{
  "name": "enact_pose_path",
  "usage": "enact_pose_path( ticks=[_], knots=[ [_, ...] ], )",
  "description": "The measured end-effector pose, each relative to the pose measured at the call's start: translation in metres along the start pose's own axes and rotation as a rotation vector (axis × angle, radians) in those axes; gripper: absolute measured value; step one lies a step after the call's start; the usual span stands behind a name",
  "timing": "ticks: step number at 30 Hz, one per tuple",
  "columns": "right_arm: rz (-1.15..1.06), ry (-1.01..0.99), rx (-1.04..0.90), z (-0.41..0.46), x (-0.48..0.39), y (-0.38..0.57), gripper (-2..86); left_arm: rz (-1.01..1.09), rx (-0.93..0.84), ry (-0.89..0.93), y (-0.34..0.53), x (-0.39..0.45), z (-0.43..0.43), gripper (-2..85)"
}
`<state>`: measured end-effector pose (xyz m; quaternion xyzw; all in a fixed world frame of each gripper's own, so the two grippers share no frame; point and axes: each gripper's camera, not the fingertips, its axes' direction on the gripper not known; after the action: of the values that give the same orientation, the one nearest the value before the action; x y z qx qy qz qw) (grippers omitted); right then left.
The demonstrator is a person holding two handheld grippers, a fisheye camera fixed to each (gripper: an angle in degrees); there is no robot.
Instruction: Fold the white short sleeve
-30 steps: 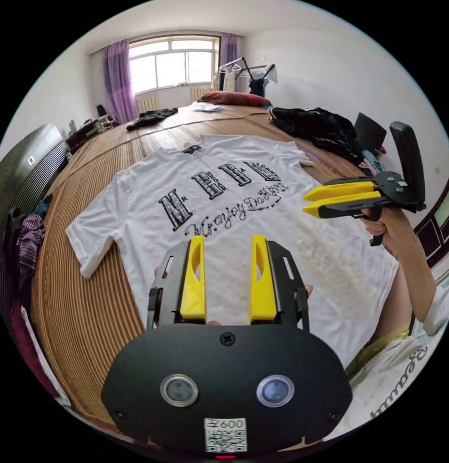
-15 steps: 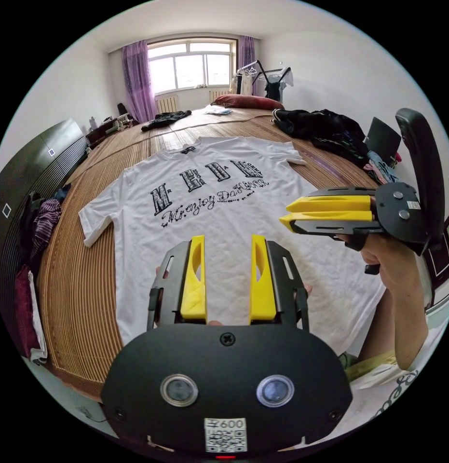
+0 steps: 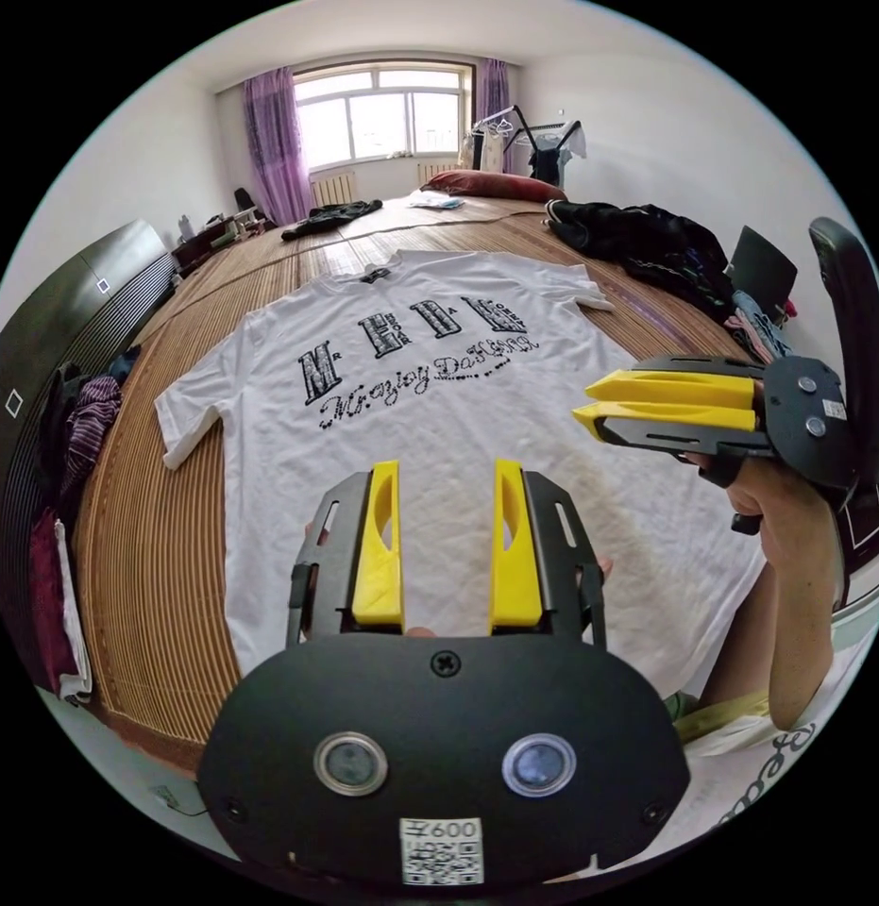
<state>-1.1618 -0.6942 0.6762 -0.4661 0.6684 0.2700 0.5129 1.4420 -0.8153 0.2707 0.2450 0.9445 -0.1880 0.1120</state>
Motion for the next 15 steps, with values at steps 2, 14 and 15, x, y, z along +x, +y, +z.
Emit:
enact_pose_path(
  ticks=[2, 14, 15],
  knots=[
    [-0.013, 0.008, -0.005, -0.005, -0.011, 0.001, 3.6, 0.003, -0.003, 0.003, 0.007, -0.001, -0.003, 13.7],
    [-0.017, 0.004, 0.009, -0.031, -0.049, 0.009, 3.8, 0.005, 0.013, -0.011, 0.039, 0.000, -0.037, 13.7],
    [-0.016, 0.005, 0.010, -0.033, -0.050, 0.010, 3.8, 0.005, 0.014, -0.010, 0.040, 0.001, -0.038, 13.7]
  ],
)
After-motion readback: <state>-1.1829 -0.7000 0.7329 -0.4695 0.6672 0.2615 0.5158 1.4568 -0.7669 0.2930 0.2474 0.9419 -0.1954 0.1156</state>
